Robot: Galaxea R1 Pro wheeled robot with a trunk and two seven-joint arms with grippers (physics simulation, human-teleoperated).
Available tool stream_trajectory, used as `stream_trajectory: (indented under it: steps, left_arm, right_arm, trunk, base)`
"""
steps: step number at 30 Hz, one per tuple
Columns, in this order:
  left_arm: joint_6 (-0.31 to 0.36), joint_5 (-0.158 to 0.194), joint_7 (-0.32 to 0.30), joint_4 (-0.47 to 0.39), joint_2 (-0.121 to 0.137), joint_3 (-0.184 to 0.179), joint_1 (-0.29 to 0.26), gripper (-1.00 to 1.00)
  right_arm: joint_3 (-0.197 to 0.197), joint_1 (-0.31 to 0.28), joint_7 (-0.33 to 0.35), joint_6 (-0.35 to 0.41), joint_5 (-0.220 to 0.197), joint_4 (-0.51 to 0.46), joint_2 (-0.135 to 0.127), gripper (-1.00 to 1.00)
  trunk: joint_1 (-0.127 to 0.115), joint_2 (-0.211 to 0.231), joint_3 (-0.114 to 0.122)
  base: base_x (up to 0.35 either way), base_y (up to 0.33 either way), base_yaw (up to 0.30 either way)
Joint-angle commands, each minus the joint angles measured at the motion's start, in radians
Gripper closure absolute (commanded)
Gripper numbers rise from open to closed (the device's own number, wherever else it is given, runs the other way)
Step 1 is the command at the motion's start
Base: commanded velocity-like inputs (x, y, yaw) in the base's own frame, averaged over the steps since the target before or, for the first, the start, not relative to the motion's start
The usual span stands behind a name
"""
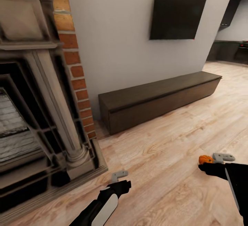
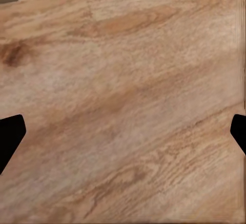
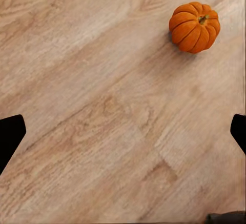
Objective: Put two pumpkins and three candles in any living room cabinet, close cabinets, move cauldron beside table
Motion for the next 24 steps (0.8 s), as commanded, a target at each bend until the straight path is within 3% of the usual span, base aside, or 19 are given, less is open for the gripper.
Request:
stream_trajectory:
  steps: [1, 14, 18, 24]
  left_arm:
    - [0.000, 0.000, 0.000, 0.000, 0.000, -0.001, 0.000, -1.00]
    - [0.004, -0.007, 0.005, 0.005, -0.008, -0.021, -0.003, -1.00]
    - [0.005, -0.006, 0.000, 0.001, -0.007, -0.025, -0.003, -1.00]
    - [-0.002, -0.002, 0.005, -0.005, -0.004, -0.022, -0.003, -1.00]
  right_arm:
    - [0.000, 0.000, 0.000, 0.000, 0.000, -0.001, 0.000, -1.00]
    - [-0.005, 0.002, -0.007, 0.000, 0.006, 0.049, 0.000, -1.00]
    - [-0.007, 0.002, -0.013, -0.052, 0.006, 0.082, 0.000, -1.00]
    - [-0.008, 0.002, -0.062, -0.067, 0.002, 0.091, 0.001, -1.00]
  trunk:
    - [0.000, 0.000, 0.000]
    - [0.000, 0.000, 0.000]
    - [0.000, 0.000, 0.000]
    - [0.000, 0.000, 0.000]
  base:
    - [0.000, 0.000, -0.298]
    - [0.000, 0.000, -0.298]
    - [0.000, 0.000, -0.298]
    - [0.000, 0.000, -0.298]
